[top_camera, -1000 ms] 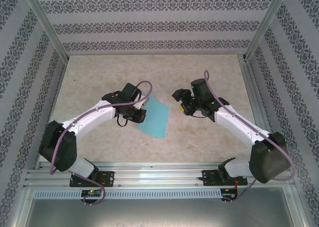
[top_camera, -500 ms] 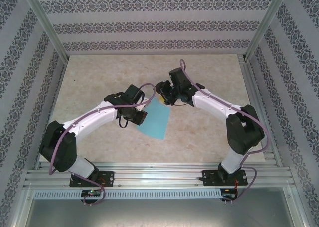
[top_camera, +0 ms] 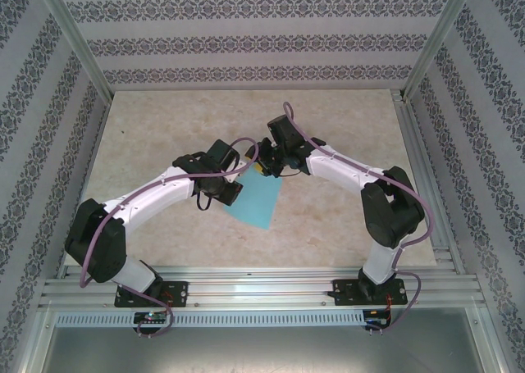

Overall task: Fold a paper plane with a square sheet of paper (fold left side to right side)
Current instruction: First fold in half a square sheet of paper at the center of the table.

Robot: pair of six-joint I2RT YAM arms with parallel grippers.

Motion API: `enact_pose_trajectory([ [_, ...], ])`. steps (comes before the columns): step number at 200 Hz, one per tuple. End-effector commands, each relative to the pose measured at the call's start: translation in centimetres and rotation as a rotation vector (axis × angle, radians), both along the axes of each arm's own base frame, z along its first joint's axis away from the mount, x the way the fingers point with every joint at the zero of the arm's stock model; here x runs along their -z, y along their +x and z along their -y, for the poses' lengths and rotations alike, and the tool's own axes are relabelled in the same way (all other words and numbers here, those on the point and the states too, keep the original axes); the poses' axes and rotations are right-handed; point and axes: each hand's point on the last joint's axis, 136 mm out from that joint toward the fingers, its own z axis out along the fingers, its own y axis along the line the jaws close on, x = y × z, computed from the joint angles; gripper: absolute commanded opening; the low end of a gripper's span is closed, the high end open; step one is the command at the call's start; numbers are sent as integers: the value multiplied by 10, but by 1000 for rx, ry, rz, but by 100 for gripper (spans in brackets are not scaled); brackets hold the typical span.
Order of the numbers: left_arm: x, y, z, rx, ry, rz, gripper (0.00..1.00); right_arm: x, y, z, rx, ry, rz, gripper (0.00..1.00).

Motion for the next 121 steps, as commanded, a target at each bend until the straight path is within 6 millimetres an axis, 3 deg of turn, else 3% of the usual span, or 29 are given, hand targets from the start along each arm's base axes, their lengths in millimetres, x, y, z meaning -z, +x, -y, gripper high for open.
enact_pose_trajectory([
  [1, -4, 1, 6, 30, 17, 17, 0, -7, -2, -5, -23, 1, 9, 33],
  [34, -5, -1, 8, 37, 9, 11, 0, -5, -4, -5, -44, -10, 11, 22],
  [60, -8, -6, 13, 50, -27, -4, 7, -3, -3, -4, -70, -22, 22, 12],
  [71, -14, -11, 18, 61, -72, -13, 14, -2, -3, -6, -105, -21, 29, 9],
  [96, -44, -22, 30, 82, -212, -9, 42, -4, -4, -18, -258, -2, 79, 6],
  [121, -80, -21, 23, 27, -351, 14, 58, -1, -6, -24, -394, -2, 121, 3],
])
